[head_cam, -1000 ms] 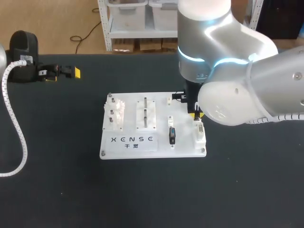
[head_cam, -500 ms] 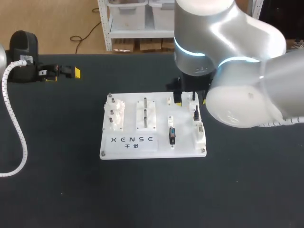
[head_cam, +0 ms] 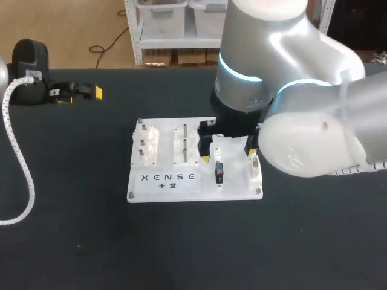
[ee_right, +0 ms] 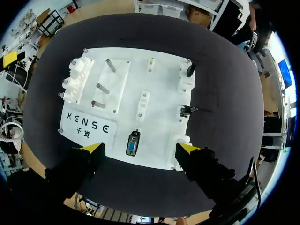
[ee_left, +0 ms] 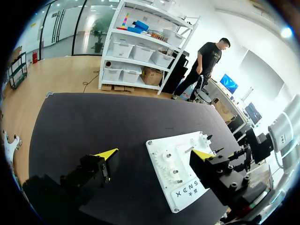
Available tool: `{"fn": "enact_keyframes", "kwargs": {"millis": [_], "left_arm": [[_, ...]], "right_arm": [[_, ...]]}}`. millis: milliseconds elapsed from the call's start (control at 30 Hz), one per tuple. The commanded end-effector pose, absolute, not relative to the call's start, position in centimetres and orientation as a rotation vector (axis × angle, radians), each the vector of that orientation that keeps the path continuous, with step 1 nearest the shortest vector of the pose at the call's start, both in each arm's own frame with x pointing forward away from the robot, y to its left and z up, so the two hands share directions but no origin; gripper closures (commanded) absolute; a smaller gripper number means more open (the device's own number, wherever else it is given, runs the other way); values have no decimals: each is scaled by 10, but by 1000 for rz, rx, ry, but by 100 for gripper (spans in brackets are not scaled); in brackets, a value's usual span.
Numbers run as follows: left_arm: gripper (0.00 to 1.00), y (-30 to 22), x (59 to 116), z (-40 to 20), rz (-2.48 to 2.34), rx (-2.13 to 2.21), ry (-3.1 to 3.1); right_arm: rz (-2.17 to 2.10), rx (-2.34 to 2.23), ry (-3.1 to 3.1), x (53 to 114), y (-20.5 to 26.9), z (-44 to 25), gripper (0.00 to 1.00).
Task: Insert the USB connector, Ethernet cable, and multi-pin plug into their matching sockets one by one.
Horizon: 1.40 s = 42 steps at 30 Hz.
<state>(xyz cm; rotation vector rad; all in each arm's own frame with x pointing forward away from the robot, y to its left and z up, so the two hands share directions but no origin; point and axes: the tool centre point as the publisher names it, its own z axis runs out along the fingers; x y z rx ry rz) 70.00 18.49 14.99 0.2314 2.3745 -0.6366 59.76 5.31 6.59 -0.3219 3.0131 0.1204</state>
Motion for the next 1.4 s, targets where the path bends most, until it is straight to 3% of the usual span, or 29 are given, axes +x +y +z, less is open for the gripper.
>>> {"fn": "enact_keyframes", "kwargs": {"millis": [33, 767, 1300, 1400], "left_arm": [[0, 185, 700, 150, -637, 231, 2374], [0, 185, 700, 150, -637, 231, 2374], [0, 185, 700, 150, -637, 231, 2374], [0, 185, 700, 150, -637, 231, 2374]], "right_arm": [[101, -343, 3030, 598, 60, 61, 0], [139, -325, 3035, 594, 63, 55, 0], [14, -27, 3056, 591, 57, 30, 0], [23, -11, 3059, 591, 58, 28, 47]]}}
